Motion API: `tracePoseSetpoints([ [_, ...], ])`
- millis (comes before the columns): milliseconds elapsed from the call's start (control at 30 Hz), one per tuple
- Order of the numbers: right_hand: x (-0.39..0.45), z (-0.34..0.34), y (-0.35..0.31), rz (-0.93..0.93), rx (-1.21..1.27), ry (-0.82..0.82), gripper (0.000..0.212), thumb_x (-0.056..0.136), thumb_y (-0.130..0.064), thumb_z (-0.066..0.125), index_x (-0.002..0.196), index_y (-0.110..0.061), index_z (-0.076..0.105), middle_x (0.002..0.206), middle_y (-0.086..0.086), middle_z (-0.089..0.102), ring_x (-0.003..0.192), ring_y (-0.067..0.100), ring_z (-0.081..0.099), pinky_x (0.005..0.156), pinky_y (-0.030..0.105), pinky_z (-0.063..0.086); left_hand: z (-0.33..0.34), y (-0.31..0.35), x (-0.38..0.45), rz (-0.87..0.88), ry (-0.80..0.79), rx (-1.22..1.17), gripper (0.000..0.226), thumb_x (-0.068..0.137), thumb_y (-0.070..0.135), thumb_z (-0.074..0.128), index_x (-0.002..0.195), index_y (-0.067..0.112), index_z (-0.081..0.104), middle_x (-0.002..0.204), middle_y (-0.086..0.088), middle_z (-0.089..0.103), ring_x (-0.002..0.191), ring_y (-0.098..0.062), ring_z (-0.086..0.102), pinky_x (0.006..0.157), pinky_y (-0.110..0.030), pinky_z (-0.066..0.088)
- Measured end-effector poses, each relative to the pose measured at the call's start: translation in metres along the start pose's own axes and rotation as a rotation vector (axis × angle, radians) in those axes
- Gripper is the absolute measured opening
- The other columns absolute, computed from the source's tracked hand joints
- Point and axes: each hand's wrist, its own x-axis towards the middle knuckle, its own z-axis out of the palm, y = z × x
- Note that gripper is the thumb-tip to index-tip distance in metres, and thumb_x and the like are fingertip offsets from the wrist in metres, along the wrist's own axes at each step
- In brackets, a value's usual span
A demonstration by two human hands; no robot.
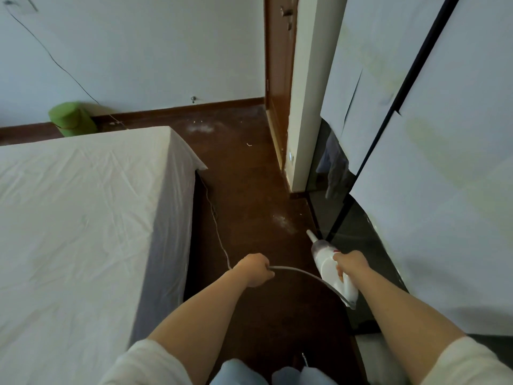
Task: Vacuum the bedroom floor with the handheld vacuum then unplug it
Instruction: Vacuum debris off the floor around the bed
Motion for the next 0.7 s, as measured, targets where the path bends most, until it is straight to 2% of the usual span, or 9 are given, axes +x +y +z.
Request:
tracePoseSetpoints([
  [133,0.002,-0.003,-0.004,0.01,-0.008,-0.025,0.047,0.093,-0.016,0.055,0.135,0.001,0.042,0.13,0.022,0.051,0.123,0.036,0.047,0.101,0.041,0.04,0.001,-0.002,0.005,-0.022,-0.026,-0.006,0.028,0.095,0.03,0.051,0.113,0.01,0.06,0.112,-0.008,0.061,0.104,-0.022,0.059,0.08,-0.027,0.046],
  [233,0.001,0.001,-0.008,-0.01,0.022,-0.04,0.044,0.094,-0.019,0.055,0.131,0.003,0.044,0.11,0.018,0.058,0.117,0.034,0.051,0.103,0.04,0.039,-0.006,-0.008,0.008,-0.016,-0.022,-0.008,0.025,0.095,0.03,0.052,0.109,0.011,0.061,0.106,-0.007,0.061,0.102,-0.021,0.059,0.078,-0.027,0.045],
  [300,-0.002,0.006,-0.013,-0.032,0.021,-0.051,0.038,0.095,-0.02,0.054,0.124,0.004,0.05,0.091,0.014,0.062,0.096,0.028,0.059,0.102,0.039,0.039,-0.013,-0.015,0.009,-0.012,-0.02,0.001,0.025,0.095,0.03,0.052,0.109,0.012,0.061,0.108,-0.007,0.061,0.101,-0.02,0.059,0.078,-0.026,0.044],
  [367,-0.007,0.01,-0.019,-0.047,-0.001,-0.068,0.03,0.096,-0.02,0.053,0.115,0.003,0.055,0.071,0.008,0.058,0.07,0.019,0.053,0.098,0.038,0.04,-0.02,-0.02,0.009,-0.012,-0.009,0.016,0.026,0.095,0.03,0.052,0.11,0.012,0.06,0.111,-0.007,0.062,0.102,-0.02,0.059,0.079,-0.026,0.045],
  [500,-0.012,0.028,-0.034,-0.062,0.045,-0.105,0.027,0.095,-0.019,0.054,0.112,0.003,0.056,0.071,0.008,0.057,0.065,0.017,0.052,0.086,0.036,0.047,-0.035,-0.032,0.011,-0.009,0.019,0.012,0.026,0.095,0.029,0.051,0.113,0.011,0.06,0.113,-0.008,0.062,0.104,-0.021,0.06,0.082,-0.027,0.046],
  [633,-0.02,0.049,-0.048,-0.089,0.04,-0.16,0.019,0.095,-0.014,0.054,0.103,0.003,0.058,0.065,0.009,0.053,0.053,0.017,0.048,0.057,0.03,0.045,-0.047,-0.046,0.009,-0.018,0.063,0.01,0.03,0.095,0.029,0.052,0.116,0.01,0.06,0.114,-0.008,0.062,0.106,-0.022,0.059,0.092,-0.031,0.048],
  [700,-0.025,0.058,-0.054,-0.104,0.022,-0.178,0.015,0.094,-0.013,0.055,0.098,0.001,0.058,0.063,0.008,0.052,0.052,0.016,0.047,0.05,0.027,0.042,-0.051,-0.056,0.009,-0.03,0.076,0.016,0.031,0.095,0.03,0.052,0.117,0.01,0.06,0.114,-0.008,0.062,0.106,-0.021,0.059,0.092,-0.031,0.048],
])
